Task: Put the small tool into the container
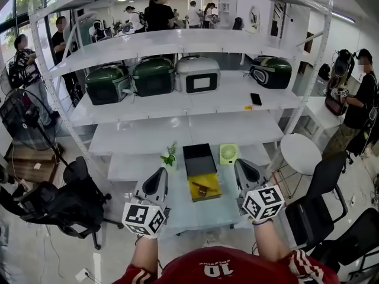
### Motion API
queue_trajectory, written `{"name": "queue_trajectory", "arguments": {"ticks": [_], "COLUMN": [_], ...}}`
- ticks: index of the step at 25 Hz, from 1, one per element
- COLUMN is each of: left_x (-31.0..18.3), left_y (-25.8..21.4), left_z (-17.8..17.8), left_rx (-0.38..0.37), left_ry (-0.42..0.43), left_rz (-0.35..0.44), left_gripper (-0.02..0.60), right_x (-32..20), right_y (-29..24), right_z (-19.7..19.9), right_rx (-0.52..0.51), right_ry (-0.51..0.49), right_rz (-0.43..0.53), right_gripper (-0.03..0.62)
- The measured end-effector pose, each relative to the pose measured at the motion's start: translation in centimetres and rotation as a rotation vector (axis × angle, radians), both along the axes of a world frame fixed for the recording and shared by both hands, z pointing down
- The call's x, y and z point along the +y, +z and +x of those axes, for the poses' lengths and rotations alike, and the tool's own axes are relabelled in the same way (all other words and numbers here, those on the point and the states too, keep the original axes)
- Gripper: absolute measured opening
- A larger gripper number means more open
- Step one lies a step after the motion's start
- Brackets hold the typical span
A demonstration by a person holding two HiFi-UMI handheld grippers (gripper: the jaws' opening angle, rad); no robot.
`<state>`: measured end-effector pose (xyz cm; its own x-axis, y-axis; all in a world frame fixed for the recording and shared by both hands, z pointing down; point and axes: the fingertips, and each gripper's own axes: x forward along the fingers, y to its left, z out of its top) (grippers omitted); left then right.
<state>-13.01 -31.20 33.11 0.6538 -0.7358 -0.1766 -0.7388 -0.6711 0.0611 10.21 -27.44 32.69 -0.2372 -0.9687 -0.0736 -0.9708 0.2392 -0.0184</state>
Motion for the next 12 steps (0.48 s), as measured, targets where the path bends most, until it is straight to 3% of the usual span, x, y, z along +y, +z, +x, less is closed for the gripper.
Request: {"name": "queue_trajectory", "arguments": {"ticks": [12], "left_x": [0.03], "left_y": [0.23], "left_z": [-0.60], "left_rx": [0.022], "left_ry": [0.002], "left_rz": [0.000], "left_gripper": [-0.001], "right_x": [0.44], "right_y": [0.36], "right_z": [-0.11], "right_rx": [0.001], "right_ry": [0.010], "right_rz": [-0.005], "right_gripper": [0.002]}}
